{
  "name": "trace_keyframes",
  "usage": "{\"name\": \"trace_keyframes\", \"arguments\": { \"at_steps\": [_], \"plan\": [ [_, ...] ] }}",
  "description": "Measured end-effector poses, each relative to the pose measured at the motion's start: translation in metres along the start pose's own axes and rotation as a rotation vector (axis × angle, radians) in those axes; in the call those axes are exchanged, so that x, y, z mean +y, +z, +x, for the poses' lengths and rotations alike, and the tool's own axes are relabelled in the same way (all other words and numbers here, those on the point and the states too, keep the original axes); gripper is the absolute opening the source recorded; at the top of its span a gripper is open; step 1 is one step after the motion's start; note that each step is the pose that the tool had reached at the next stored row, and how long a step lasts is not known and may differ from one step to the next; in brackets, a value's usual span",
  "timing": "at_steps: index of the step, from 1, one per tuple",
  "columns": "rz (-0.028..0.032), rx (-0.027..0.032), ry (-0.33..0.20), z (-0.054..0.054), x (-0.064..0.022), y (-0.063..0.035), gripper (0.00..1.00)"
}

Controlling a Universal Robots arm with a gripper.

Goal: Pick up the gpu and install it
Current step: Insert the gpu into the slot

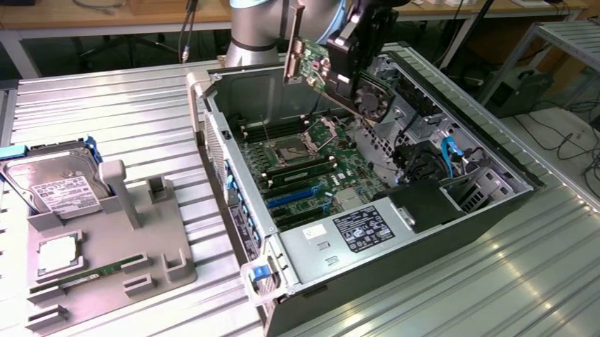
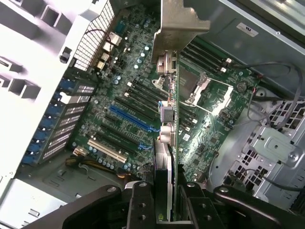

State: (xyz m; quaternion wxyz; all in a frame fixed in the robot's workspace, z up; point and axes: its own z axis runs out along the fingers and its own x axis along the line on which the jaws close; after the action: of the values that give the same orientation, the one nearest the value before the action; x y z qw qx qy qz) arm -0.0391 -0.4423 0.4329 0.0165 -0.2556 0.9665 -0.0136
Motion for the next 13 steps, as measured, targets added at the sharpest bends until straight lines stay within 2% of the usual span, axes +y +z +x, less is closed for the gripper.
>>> {"name": "trace_keyframes", "arguments": {
  "at_steps": [13],
  "plan": [
    [-0.0021, -0.0029, -0.083, 0.0000, 0.0000, 0.0000, 0.27]
  ]
}}
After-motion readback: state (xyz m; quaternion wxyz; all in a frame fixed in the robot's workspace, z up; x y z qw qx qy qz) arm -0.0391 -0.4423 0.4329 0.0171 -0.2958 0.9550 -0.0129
